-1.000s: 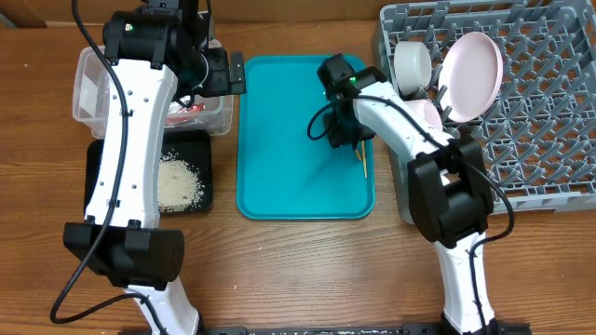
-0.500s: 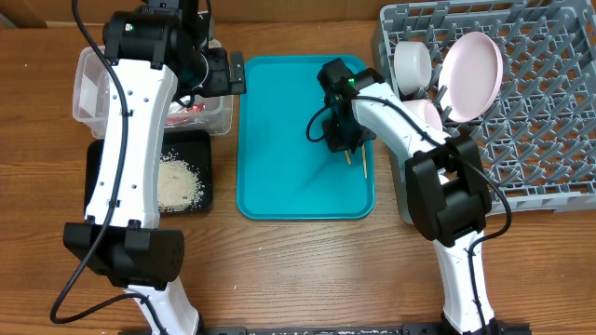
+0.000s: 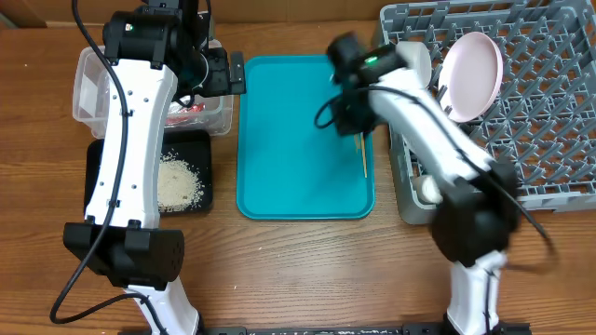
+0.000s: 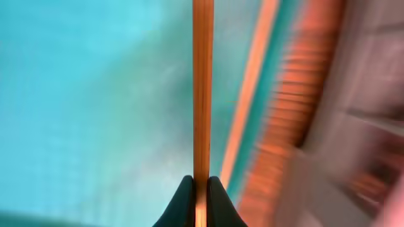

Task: Sort waste into correct bins and load items into the dishwasher
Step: 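Carry the chopstick right and drop it into the dish rack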

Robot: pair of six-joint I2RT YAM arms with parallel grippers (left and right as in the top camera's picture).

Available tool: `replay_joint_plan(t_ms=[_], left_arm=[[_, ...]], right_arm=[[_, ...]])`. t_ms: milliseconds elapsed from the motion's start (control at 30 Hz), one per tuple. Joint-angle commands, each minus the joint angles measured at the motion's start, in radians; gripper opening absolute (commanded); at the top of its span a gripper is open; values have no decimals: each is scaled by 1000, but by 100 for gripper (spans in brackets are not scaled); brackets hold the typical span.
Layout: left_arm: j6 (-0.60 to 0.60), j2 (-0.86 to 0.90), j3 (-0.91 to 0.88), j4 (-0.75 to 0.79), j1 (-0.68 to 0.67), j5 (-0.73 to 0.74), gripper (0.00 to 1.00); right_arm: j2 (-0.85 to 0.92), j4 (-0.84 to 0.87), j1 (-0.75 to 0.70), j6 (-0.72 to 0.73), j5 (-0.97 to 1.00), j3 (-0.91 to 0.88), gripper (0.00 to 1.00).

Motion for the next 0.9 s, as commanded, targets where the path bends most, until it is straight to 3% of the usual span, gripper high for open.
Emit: replay_joint_plan(t_ms=[0,300,567,867], left_arm=[[-10,-10,-2,0,2,-6,100],[-10,-10,-2,0,1,-6,100],[-10,-10,-2,0,2,-6,100],[-10,-10,-2,0,0,-6,100]], right_arm=[[-252,-79,-68,6,61,59,4],[-364,-294,-271,2,142,32,4],[-363,-224,-388,-170,200,-242,4],[-361,-140,-455,-172,272,-383,4]])
